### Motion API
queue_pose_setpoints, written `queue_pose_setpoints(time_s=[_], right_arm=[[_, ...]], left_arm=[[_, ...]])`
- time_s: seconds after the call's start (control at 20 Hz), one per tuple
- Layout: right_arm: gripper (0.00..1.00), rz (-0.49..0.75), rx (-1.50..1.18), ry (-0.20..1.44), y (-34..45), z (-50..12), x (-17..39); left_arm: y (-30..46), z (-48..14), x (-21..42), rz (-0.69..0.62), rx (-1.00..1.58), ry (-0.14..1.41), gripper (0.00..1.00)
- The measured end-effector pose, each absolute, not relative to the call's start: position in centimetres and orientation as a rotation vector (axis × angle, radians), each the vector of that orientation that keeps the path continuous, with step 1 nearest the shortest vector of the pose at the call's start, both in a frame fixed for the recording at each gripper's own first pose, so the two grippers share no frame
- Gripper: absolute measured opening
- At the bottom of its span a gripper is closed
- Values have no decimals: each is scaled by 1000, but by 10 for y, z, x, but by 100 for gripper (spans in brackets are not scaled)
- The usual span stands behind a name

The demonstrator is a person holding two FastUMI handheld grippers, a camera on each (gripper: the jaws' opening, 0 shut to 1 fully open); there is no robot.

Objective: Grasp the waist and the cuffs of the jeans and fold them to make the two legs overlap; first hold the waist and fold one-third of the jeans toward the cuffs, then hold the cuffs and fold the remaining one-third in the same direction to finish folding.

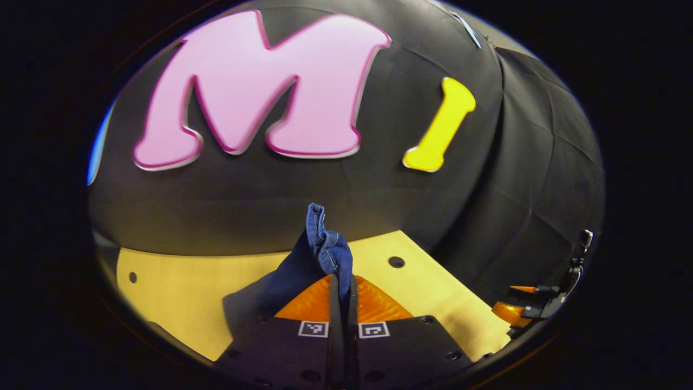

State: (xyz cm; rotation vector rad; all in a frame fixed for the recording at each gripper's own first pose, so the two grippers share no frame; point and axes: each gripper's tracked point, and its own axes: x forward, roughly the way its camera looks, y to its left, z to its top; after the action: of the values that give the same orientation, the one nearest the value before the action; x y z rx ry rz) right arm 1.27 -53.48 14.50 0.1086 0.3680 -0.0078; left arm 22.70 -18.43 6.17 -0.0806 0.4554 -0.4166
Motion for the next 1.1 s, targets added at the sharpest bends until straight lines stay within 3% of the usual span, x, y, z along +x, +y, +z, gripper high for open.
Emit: queue_pose_setpoints(time_s=[0.25, 0.5, 0.6, 0.65, 0.7, 1.1], right_arm=[[99, -1, 128, 405, -541, 133, -29], [99, 12, 147, 392, -528, 140, -51], [99, 20, 154, 378, -524, 149, -59], [94, 27, 154, 369, -521, 154, -62], [99, 33, 144, 354, -519, 160, -67], [99, 112, 56, 118, -462, 258, -131]], left_arm=[[-235, -9, 255, -419, -77, 584, 6], [-231, -1, 267, -390, -68, 602, 16], [-223, 11, 248, -385, -77, 543, 57], [-215, 23, 238, -378, -79, 503, 77], [-204, 39, 225, -376, -83, 459, 98], [-76, 166, 53, -210, -111, 122, 97]])
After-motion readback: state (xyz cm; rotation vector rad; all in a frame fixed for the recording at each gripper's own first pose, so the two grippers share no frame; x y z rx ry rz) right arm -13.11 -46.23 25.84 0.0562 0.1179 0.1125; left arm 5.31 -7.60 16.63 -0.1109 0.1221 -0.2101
